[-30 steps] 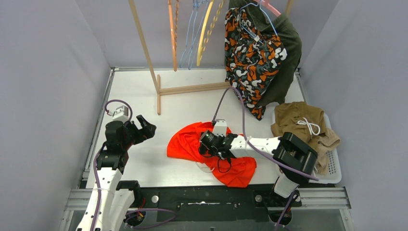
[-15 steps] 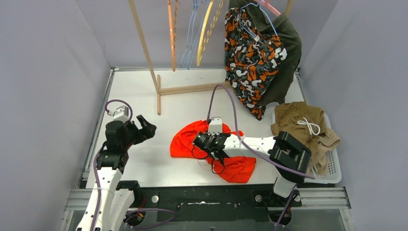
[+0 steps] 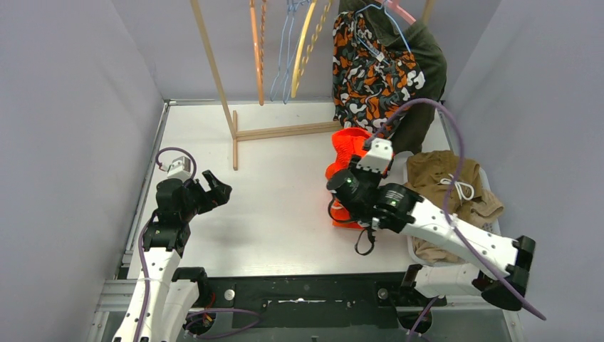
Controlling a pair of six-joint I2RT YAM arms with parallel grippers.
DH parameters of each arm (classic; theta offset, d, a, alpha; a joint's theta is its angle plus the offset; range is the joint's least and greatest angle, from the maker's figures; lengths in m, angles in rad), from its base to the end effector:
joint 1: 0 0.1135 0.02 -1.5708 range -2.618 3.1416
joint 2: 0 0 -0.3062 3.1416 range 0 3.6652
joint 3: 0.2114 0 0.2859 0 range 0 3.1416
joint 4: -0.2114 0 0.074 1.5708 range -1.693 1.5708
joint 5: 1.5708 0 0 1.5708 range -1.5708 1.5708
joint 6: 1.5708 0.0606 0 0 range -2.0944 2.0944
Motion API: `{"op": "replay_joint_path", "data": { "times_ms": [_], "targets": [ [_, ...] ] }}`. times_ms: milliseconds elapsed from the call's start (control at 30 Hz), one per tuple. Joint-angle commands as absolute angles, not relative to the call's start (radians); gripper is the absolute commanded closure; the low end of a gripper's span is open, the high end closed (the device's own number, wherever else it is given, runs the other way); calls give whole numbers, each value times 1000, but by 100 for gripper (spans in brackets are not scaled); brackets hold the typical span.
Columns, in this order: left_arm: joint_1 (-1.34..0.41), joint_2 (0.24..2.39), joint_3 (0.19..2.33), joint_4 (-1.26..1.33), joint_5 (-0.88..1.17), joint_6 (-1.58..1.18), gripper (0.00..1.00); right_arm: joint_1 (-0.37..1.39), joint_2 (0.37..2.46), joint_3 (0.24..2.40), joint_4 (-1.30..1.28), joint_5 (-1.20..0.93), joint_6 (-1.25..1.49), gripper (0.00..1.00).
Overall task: Remove the shorts from the hanger
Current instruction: Pick up the shorts at the center of the board, then place the shorts in the basket.
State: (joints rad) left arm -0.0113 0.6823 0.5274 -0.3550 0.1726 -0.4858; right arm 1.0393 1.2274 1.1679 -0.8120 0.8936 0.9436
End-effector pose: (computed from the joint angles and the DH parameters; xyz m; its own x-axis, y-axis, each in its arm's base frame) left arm 0.1844 -0.0125 0.2575 -0.5068 -0.4543 -0.7327 -0.0855 0.8722 -0.4816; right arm 0.1784 0.2102 0.3594 -0.4591 0.2201 -0.8607 0.1463 0.9743 0.1712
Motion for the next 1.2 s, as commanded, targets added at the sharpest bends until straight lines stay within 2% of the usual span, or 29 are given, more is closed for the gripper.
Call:
{"op": "replay_joint_path", "data": {
  "times_ms": [0, 300, 367, 467, 600, 667, 733, 800, 833, 867, 1000, 1167],
  "targets": [
    [-6, 676, 533, -298, 193, -469, 10, 1030, 1094, 1284, -954, 1125, 958, 98],
    [-5, 681, 532, -294, 202, -469, 10, 1018, 1029, 1529, -990, 1335, 706, 98],
    [-5, 684, 532, -294, 204, -469, 10, 1012, 1036, 1566, -926, 1392, 568, 98],
    [-5, 689, 532, -294, 206, -469, 10, 1002, 1031, 1572, -641, 1459, 205, 98],
    [-5, 692, 531, -292, 207, -470, 10, 927, 966, 1445, 65, 1470, -464, 99],
    [-5, 693, 531, -291, 209, -470, 10, 887, 953, 1408, 219, 1449, -600, 100],
    [-5, 695, 530, -290, 212, -471, 10, 872, 951, 1434, -14, 1444, -448, 100],
    [-4, 697, 531, -289, 212, -471, 10, 868, 966, 1512, -508, 1393, -7, 100],
    [-5, 698, 531, -291, 212, -471, 10, 855, 977, 1523, -694, 1363, 202, 100],
    [-5, 698, 531, -291, 210, -471, 10, 825, 982, 1499, -784, 1346, 299, 100],
    [-5, 700, 529, -290, 214, -470, 10, 526, 990, 1348, -915, 1126, 499, 100],
    [-4, 704, 532, -293, 214, -469, 10, 24, 917, 1006, -738, 592, 497, 99]
  ]
}}
